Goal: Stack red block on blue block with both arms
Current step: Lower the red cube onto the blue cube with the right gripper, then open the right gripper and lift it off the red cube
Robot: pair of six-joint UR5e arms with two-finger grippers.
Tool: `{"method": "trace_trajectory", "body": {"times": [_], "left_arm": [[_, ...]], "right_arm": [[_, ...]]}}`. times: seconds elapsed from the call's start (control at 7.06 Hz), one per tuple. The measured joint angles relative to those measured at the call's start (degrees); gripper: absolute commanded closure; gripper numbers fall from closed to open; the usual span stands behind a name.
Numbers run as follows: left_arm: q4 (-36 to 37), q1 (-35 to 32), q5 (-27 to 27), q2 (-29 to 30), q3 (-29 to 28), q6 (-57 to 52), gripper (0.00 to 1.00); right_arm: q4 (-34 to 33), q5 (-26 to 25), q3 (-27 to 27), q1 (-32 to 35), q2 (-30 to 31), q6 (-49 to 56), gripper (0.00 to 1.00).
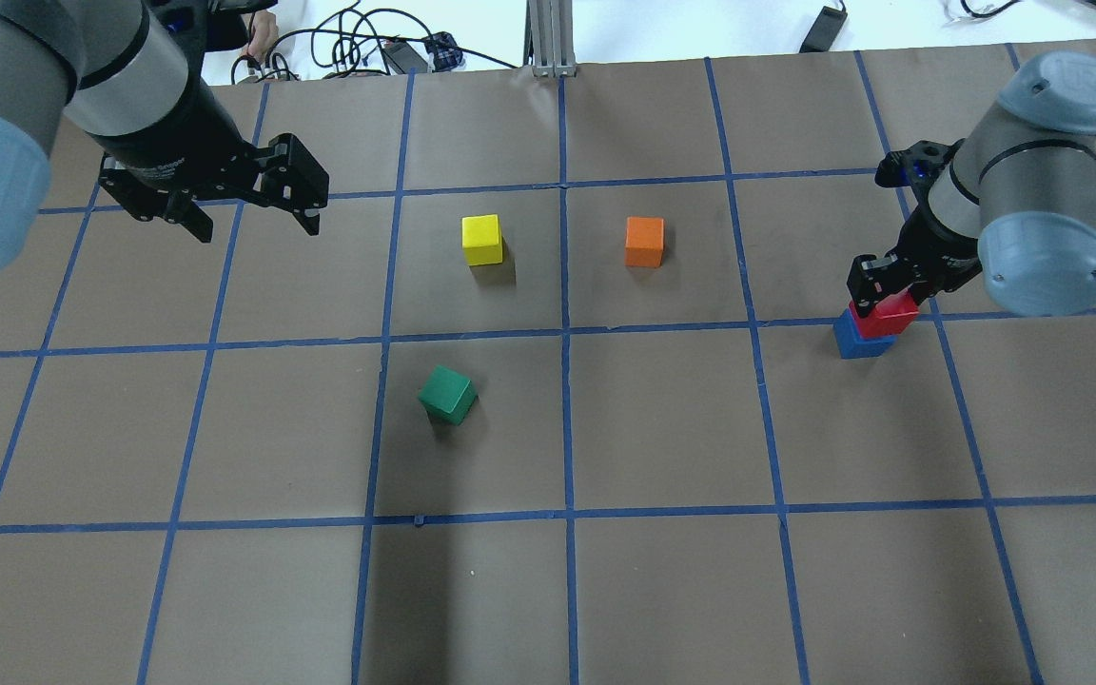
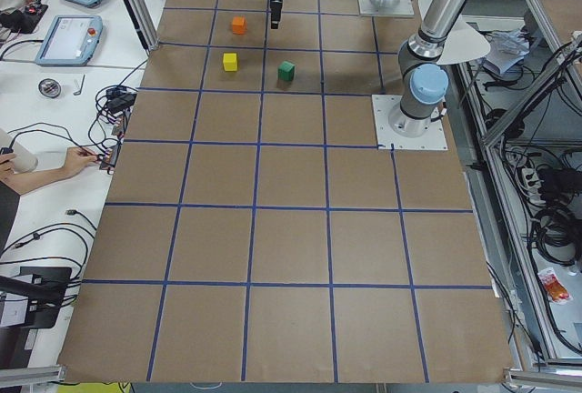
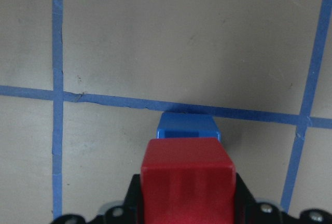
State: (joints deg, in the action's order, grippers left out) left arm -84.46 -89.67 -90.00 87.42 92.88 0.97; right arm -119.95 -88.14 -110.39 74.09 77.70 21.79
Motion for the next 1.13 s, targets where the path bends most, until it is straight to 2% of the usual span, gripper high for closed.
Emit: {"method": "trace_trajectory", "body": {"times": [0.14, 0.28, 0.42, 0.57, 0.71, 0.85, 1.13], "left_arm": [[0.0, 0.0, 0.0, 0.0, 0.0, 0.0, 0.00], [0.0, 0.0, 0.0, 0.0, 0.0, 0.0, 0.00], [0.0, 0.0, 0.0, 0.0, 0.0, 0.0, 0.00], [0.0, 0.0, 0.0, 0.0, 0.1, 0.0, 0.00], [0.0, 0.0, 0.0, 0.0, 0.1, 0.0, 0.00], [0.0, -0.1, 0.0, 0.0, 0.1, 0.0, 0.00], [0.0, -0.1, 0.0, -0.1, 0.1, 0.0, 0.00]], "right_arm": [[0.0, 0.0, 0.0, 0.0, 0.0, -0.1, 0.85], [0.0, -0.1, 0.0, 0.0, -0.1, -0.1, 0.79], [0.0, -0.2, 0.0, 0.0, -0.4, 0.0, 0.64], [0.0, -0.2, 0.0, -0.1, -0.8, 0.0, 0.44], [0.0, -0.3, 0.0, -0.1, -1.0, 0.0, 0.13], [0.0, -0.3, 0.0, -0.1, -1.0, 0.0, 0.00], [0.0, -0.4, 0.0, -0.1, -1.0, -0.1, 0.00]]}}
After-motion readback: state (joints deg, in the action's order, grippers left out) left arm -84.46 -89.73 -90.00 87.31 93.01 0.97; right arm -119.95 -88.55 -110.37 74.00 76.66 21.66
